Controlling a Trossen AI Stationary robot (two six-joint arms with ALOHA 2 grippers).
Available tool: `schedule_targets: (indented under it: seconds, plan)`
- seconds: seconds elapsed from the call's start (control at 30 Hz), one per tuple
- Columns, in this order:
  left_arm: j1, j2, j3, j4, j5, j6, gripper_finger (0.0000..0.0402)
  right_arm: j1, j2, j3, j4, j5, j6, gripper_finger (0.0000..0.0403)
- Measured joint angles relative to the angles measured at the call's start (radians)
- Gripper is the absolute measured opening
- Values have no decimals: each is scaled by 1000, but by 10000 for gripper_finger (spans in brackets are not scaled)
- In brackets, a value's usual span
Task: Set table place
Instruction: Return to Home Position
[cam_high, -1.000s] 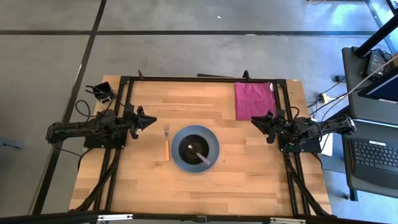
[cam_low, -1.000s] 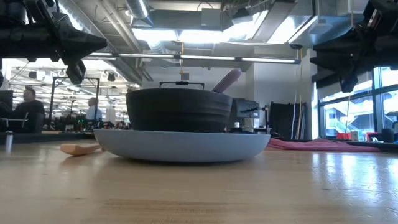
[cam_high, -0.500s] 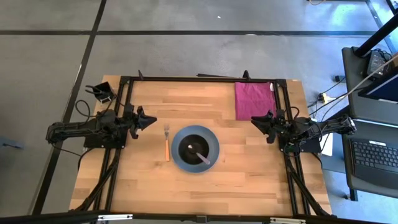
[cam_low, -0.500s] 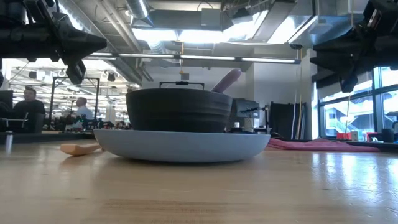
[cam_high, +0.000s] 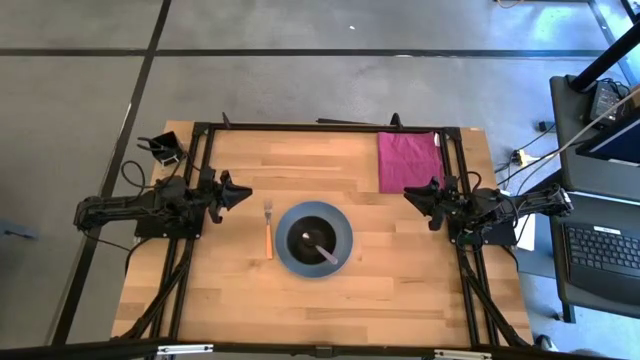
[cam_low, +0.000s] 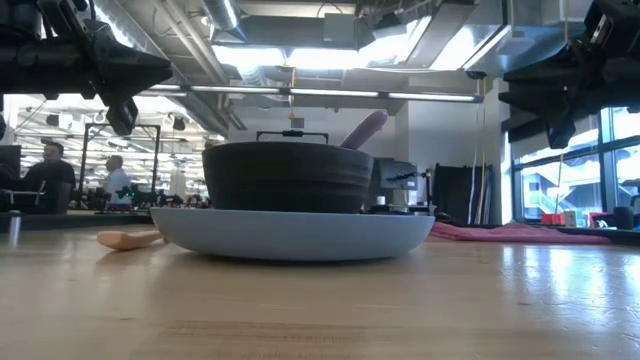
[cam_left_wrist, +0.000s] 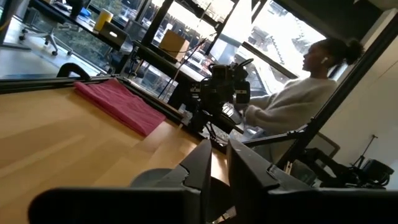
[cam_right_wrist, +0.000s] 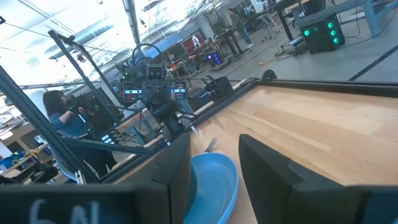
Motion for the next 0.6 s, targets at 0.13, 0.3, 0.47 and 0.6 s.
schedule_targets:
  seconds: [0.13, 0.3, 0.47, 0.6]
  plan:
    - [0, 0, 0, 0, 0, 0, 52, 0, 0, 0, 0, 0, 0, 137]
    - [0, 0, 0, 0, 0, 0, 59, 0, 0, 0, 0, 0, 0, 137]
    - [0, 0, 0, 0, 0, 0, 65, 0, 0, 0, 0, 0, 0, 137]
    - [0, 0, 0, 0, 0, 0, 69, 0, 0, 0, 0, 0, 0, 137]
